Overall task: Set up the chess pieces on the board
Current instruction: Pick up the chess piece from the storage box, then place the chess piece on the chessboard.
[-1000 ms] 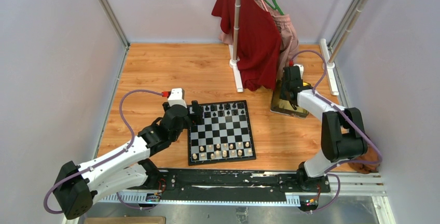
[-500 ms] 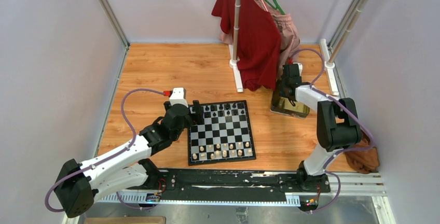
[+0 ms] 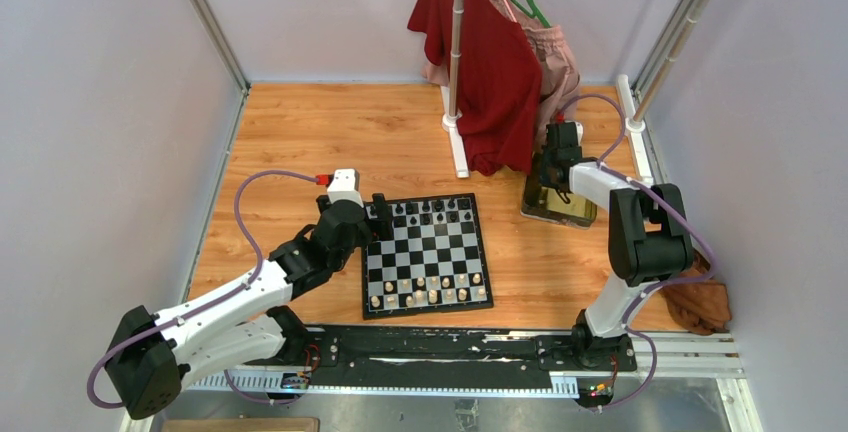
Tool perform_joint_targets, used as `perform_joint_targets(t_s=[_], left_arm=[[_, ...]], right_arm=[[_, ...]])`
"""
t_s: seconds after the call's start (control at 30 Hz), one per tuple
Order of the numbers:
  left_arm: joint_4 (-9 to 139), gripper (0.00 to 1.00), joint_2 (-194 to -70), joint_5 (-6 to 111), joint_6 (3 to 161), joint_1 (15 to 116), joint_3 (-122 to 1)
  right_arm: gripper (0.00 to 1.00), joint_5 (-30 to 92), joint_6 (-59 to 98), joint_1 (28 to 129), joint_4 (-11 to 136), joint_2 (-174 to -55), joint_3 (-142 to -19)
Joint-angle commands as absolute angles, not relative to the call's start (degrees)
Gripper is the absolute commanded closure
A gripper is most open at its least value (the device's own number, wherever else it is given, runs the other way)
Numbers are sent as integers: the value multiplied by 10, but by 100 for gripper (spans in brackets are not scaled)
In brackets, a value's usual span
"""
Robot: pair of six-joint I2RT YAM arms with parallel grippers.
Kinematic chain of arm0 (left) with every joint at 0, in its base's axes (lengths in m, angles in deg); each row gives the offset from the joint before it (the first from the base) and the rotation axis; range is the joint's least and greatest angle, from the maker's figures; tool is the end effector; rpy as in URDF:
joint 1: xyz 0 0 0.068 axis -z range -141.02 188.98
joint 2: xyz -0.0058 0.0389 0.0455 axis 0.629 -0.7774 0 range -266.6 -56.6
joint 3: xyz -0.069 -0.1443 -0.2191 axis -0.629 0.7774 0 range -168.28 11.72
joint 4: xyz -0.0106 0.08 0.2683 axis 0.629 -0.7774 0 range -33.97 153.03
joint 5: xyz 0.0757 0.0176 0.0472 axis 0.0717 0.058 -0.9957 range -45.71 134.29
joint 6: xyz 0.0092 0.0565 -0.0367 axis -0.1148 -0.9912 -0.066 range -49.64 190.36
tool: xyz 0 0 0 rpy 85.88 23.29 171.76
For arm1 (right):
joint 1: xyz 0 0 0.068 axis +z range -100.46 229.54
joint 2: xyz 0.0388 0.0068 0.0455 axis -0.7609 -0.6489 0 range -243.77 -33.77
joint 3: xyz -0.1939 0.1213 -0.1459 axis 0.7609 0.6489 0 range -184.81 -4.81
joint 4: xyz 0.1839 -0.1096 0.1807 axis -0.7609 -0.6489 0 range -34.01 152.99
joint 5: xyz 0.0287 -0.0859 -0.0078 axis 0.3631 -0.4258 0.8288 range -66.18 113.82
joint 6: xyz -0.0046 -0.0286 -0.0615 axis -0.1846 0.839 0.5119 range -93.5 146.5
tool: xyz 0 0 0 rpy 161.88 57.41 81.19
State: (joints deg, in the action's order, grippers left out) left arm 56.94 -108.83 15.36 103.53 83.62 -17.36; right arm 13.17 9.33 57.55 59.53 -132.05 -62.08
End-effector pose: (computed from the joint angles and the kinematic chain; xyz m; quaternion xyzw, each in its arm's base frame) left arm 0.1841 -0.1447 0.2125 -0.0422 0.8438 -0.1399 0.5164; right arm 0.3857 0.0441 0.1552 0.1091 0.9123 0.0005 0.3947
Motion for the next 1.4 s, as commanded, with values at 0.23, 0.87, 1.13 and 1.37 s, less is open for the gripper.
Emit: perform_joint_targets(t_s=[0.23,0.87,1.13,1.37], left_arm=[[571,5,-1063,138,1034,833,-185],[483,5,-941,75,1057,833,-169],[434,5,-897,30,1079,833,-150],[403,4,-890,-44,1088,831,-133]], right_arm=[[100,133,95,567,579,-1278,-626],[100,173,163,745,460,-1053,-598],[100,162,164,963,433,-1073,-638],[100,132,165,1101,428,-1162,-710]])
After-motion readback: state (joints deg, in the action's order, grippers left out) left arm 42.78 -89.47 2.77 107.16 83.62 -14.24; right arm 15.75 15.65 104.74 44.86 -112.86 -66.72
